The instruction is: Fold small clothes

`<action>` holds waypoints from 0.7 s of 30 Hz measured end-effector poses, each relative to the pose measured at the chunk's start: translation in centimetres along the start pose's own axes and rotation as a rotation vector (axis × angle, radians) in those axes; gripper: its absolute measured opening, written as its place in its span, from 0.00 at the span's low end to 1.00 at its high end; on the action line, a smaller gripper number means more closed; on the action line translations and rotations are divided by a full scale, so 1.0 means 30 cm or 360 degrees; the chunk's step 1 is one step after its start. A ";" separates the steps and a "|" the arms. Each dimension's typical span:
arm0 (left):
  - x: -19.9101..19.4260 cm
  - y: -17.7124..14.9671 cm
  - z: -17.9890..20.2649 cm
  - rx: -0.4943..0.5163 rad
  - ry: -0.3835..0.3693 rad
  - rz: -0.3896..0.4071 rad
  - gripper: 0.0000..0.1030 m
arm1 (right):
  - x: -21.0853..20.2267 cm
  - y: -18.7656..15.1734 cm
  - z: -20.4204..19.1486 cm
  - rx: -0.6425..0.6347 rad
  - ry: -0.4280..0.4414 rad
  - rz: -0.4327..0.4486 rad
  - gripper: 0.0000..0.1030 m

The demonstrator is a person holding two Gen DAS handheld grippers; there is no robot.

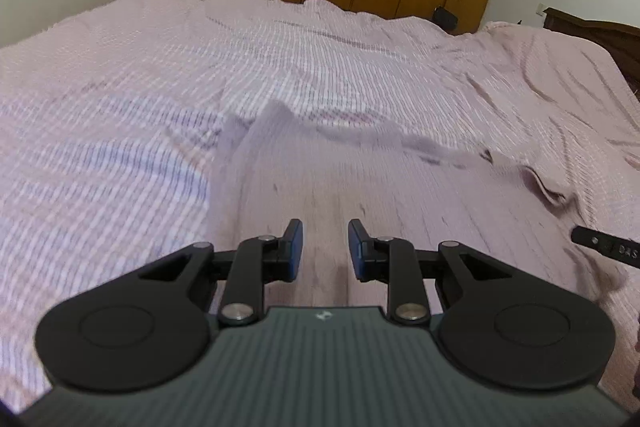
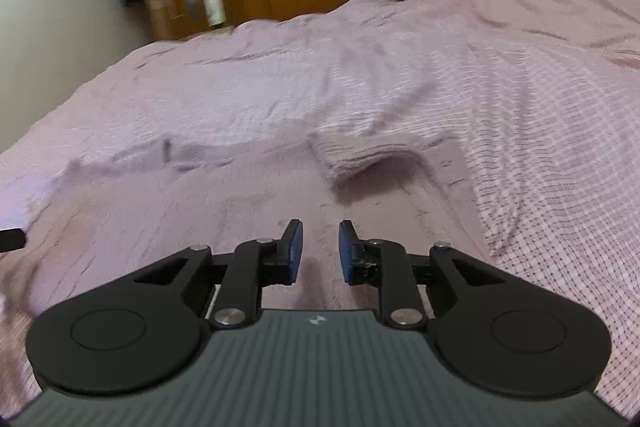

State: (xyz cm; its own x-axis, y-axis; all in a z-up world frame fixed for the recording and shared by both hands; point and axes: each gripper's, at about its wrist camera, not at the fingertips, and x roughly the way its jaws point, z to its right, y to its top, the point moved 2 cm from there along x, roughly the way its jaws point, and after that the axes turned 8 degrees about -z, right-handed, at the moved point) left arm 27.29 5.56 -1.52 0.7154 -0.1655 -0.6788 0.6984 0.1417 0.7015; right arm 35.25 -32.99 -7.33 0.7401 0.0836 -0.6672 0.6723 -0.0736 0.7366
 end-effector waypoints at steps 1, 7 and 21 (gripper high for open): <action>-0.012 -0.020 -0.001 -0.0009 0.0000 -0.0017 0.26 | 0.008 0.000 0.003 -0.0039 -0.0018 0.0011 0.25; 0.001 -0.046 0.031 0.0140 0.0026 -0.0046 0.27 | 0.146 0.077 0.042 -0.0117 -0.0111 -0.0120 0.26; 0.127 0.033 0.052 0.0199 0.0129 -0.0020 0.40 | 0.105 0.104 0.268 0.0265 -0.0180 0.0083 0.65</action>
State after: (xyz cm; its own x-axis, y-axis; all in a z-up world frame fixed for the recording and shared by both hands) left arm 30.68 3.55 -3.08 0.7095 -0.0867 -0.6994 0.7030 0.0168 0.7110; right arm 39.76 -40.94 -8.02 0.7643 -0.0362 -0.6438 0.6190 -0.2387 0.7482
